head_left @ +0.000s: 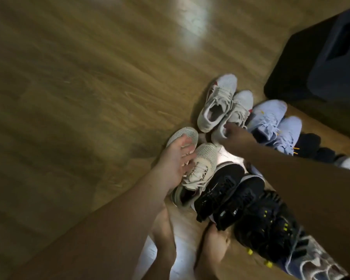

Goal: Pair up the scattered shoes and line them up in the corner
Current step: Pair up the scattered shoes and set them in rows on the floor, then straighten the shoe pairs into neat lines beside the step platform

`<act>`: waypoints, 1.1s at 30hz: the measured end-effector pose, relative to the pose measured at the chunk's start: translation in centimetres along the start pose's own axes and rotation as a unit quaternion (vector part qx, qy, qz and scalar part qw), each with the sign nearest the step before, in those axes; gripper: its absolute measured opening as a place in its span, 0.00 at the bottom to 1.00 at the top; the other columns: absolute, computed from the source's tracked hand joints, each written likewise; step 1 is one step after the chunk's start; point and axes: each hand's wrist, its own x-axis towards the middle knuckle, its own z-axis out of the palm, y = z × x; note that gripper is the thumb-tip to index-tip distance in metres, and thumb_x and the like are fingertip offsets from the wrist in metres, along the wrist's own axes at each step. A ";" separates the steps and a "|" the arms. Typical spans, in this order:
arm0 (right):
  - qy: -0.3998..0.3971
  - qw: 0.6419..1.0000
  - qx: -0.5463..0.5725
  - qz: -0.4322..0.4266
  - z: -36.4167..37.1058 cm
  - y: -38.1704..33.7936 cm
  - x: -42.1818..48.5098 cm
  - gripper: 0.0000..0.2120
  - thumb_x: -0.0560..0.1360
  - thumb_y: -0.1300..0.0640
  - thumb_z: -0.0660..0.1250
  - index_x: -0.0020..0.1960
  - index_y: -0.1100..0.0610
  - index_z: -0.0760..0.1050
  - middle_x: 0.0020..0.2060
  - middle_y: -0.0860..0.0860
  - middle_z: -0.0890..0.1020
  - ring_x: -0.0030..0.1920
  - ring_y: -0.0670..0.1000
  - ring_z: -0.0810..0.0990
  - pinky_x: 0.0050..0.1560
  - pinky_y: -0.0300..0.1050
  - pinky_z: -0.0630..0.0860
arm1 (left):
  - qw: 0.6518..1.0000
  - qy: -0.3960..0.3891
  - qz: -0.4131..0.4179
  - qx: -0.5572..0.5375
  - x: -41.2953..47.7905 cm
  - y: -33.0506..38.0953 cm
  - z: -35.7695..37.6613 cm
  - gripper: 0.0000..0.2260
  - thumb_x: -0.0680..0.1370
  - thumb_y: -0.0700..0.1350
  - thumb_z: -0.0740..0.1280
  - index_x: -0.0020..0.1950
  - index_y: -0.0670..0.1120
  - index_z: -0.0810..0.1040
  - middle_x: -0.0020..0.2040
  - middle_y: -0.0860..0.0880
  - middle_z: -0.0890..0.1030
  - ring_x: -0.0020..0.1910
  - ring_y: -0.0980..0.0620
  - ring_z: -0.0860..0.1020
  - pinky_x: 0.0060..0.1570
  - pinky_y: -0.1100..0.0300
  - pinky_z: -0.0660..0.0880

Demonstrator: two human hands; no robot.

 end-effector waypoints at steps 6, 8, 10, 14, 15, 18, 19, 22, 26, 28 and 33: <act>-0.051 0.998 0.035 0.012 4.4 0.1 8.2 0.38 0.74 0.53 0.72 0.77 0.45 0.55 0.71 0.57 0.67 0.65 0.61 0.72 0.53 0.50 0.75 | 1.000 0.013 -0.025 -0.013 6.5 -4.3 -3.2 0.14 0.81 0.52 0.61 0.60 0.46 0.78 0.60 0.45 0.80 0.56 0.46 0.79 0.46 0.54 0.77; -0.048 0.992 0.104 0.053 6.6 0.3 9.7 0.38 0.73 0.54 0.74 0.76 0.43 0.57 0.71 0.56 0.66 0.66 0.64 0.71 0.44 0.59 0.80 | 0.999 0.018 -0.029 -0.027 8.3 -5.9 -4.4 0.14 0.82 0.52 0.60 0.59 0.44 0.78 0.61 0.45 0.79 0.56 0.46 0.78 0.46 0.53 0.76; -0.007 0.989 0.132 0.073 7.9 0.6 11.0 0.35 0.70 0.50 0.75 0.72 0.41 0.63 0.69 0.56 0.68 0.62 0.62 0.74 0.34 0.53 0.80 | 0.999 0.027 -0.022 -0.030 9.8 -7.2 -5.1 0.16 0.82 0.52 0.60 0.62 0.43 0.77 0.60 0.45 0.80 0.56 0.48 0.79 0.48 0.53 0.76; 0.054 0.998 0.016 0.018 7.5 1.0 10.5 0.29 0.72 0.48 0.74 0.70 0.48 0.69 0.58 0.55 0.77 0.51 0.59 0.80 0.41 0.51 0.82 | 0.999 0.027 -0.014 -0.032 8.9 -7.7 -4.9 0.16 0.82 0.52 0.60 0.62 0.43 0.77 0.60 0.46 0.81 0.59 0.48 0.78 0.53 0.52 0.76; 0.057 0.998 -0.007 0.007 6.5 0.4 9.3 0.29 0.71 0.47 0.74 0.69 0.49 0.70 0.56 0.54 0.78 0.49 0.57 0.80 0.41 0.49 0.81 | 0.999 0.029 -0.017 -0.029 7.9 -7.1 -4.7 0.16 0.82 0.53 0.60 0.63 0.44 0.77 0.61 0.46 0.80 0.60 0.47 0.77 0.55 0.52 0.75; 0.018 1.000 0.000 -0.002 1.2 -3.3 3.0 0.24 0.69 0.40 0.75 0.57 0.53 0.76 0.44 0.54 0.83 0.39 0.55 0.83 0.38 0.48 0.82 | 0.998 0.044 -0.010 -0.032 2.4 -4.1 -3.5 0.15 0.81 0.54 0.61 0.60 0.45 0.77 0.59 0.46 0.80 0.59 0.46 0.77 0.56 0.51 0.76; -0.001 1.000 0.006 -0.012 -1.3 -4.6 0.3 0.22 0.69 0.39 0.74 0.53 0.54 0.76 0.40 0.53 0.83 0.37 0.54 0.84 0.35 0.47 0.82 | 0.998 0.048 -0.003 -0.037 0.0 -2.8 -2.6 0.14 0.81 0.53 0.62 0.59 0.45 0.77 0.58 0.47 0.81 0.58 0.47 0.78 0.57 0.51 0.76; -0.037 0.995 -0.070 -0.058 -8.8 -9.2 -10.3 0.21 0.72 0.37 0.70 0.50 0.54 0.76 0.37 0.51 0.83 0.35 0.50 0.82 0.33 0.43 0.78 | 0.996 0.062 0.032 -0.059 -10.6 1.8 0.6 0.11 0.81 0.51 0.61 0.56 0.45 0.77 0.53 0.48 0.81 0.51 0.49 0.78 0.53 0.53 0.75; -0.019 0.970 -0.218 -0.107 -18.3 -15.7 -27.7 0.28 0.66 0.34 0.61 0.56 0.52 0.78 0.44 0.51 0.80 0.47 0.53 0.81 0.50 0.47 0.75 | 0.985 0.080 0.149 0.046 -28.4 8.6 3.9 0.11 0.82 0.47 0.61 0.62 0.47 0.74 0.59 0.48 0.78 0.54 0.50 0.78 0.53 0.53 0.76; 0.018 0.948 -0.272 -0.166 -22.8 -18.2 -35.3 0.25 0.68 0.34 0.63 0.56 0.50 0.79 0.47 0.51 0.80 0.54 0.56 0.80 0.50 0.47 0.72 | 0.962 0.080 0.231 0.123 -37.2 12.1 5.3 0.08 0.82 0.46 0.60 0.60 0.49 0.75 0.57 0.50 0.78 0.55 0.50 0.77 0.54 0.54 0.75; 0.126 0.870 -0.340 -0.333 -31.0 -23.8 -49.2 0.18 0.74 0.40 0.63 0.54 0.51 0.80 0.51 0.54 0.82 0.54 0.57 0.81 0.43 0.44 0.66 | 0.908 0.126 0.365 0.163 -52.5 18.0 7.0 0.06 0.79 0.46 0.67 0.56 0.49 0.76 0.44 0.50 0.78 0.43 0.51 0.75 0.44 0.57 0.71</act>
